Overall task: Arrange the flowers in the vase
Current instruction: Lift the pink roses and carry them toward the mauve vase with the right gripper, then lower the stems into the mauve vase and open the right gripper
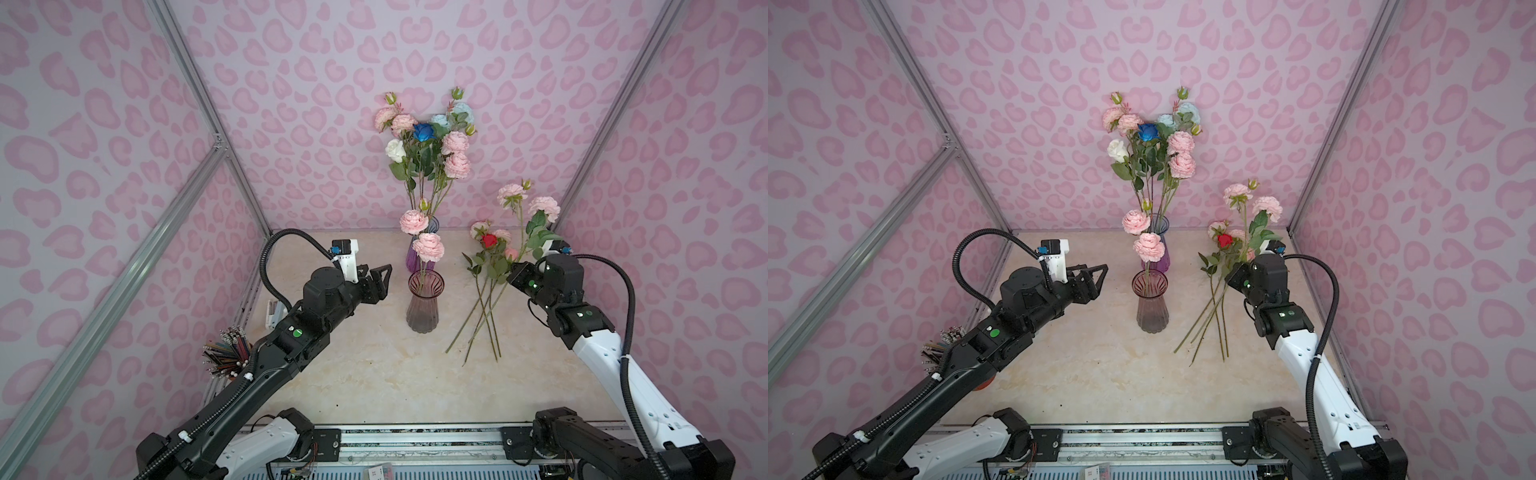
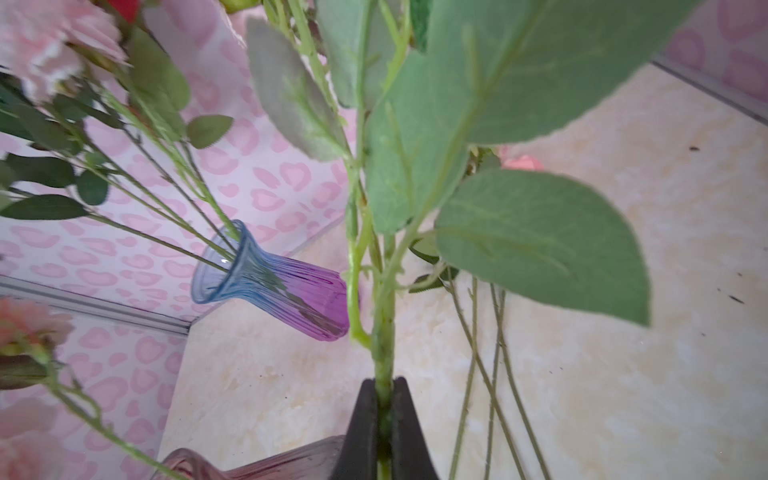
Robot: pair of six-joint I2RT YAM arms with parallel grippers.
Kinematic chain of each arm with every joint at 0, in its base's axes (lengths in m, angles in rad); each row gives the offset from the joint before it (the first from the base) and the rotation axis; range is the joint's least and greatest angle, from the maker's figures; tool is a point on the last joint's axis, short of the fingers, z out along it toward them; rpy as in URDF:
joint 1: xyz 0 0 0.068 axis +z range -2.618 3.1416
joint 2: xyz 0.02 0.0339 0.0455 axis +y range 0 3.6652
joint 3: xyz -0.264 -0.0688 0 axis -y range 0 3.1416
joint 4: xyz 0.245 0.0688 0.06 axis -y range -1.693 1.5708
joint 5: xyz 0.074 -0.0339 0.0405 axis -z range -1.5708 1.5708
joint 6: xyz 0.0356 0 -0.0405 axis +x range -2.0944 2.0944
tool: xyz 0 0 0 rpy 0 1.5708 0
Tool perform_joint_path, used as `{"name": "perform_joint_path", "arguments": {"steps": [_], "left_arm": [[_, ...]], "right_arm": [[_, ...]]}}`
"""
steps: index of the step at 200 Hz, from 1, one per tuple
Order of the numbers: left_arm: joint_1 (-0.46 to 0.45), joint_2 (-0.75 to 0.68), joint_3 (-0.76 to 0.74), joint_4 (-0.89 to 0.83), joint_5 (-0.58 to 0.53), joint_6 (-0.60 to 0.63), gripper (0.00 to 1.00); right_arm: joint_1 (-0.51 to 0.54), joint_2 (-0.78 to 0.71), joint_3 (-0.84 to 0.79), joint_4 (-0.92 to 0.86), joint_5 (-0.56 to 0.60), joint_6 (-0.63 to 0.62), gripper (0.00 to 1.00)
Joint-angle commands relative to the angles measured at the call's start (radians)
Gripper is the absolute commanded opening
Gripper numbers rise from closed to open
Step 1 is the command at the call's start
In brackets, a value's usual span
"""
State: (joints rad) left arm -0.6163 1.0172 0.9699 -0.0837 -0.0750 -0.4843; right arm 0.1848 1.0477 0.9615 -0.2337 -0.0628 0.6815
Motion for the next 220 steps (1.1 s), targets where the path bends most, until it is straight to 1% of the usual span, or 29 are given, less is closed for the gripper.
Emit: {"name": "perform_joint_path", "arguments": {"steps": [1,15,45,69,99,130,154,163,188,220], "left_arm": [[0.001,-0.006,0.004,-0.006,-0.046,0.013,0.73],[0.001,-0.009,0.004,-0.008,-0.065,0.013,0.73],[0.013,-0.02,0.0,-0.013,-0.112,-0.009,0.75],[0.036,-0.036,-0.012,-0.012,-0.144,-0.037,0.76],[0.056,-0.045,-0.019,-0.01,-0.144,-0.05,0.76],[0.058,-0.041,-0.017,-0.007,-0.128,-0.043,0.76],[0.06,-0.042,-0.018,-0.005,-0.12,-0.042,0.76],[0.059,-0.044,-0.017,-0.004,-0.117,-0.042,0.76],[0.059,-0.046,-0.018,-0.003,-0.115,-0.04,0.76],[0.062,-0.046,-0.018,-0.002,-0.113,-0.039,0.76]], "right_arm": [[0.054,-0.016,0.05,0.031,0.069,-0.06,0.0],[0.108,-0.041,0.08,0.069,0.116,-0.09,0.0],[0.235,-0.089,0.111,0.217,0.23,-0.172,0.0],[0.331,-0.068,0.163,0.301,0.287,-0.251,0.0],[0.41,0.02,0.24,0.374,0.297,-0.33,0.0],[0.445,0.123,0.316,0.421,0.262,-0.386,0.0],[0.454,0.185,0.299,0.519,0.284,-0.441,0.0],[0.455,0.204,0.287,0.545,0.274,-0.457,0.0],[0.485,0.249,0.265,0.569,0.264,-0.532,0.0],[0.531,0.256,0.192,0.611,0.258,-0.573,0.0]]}}
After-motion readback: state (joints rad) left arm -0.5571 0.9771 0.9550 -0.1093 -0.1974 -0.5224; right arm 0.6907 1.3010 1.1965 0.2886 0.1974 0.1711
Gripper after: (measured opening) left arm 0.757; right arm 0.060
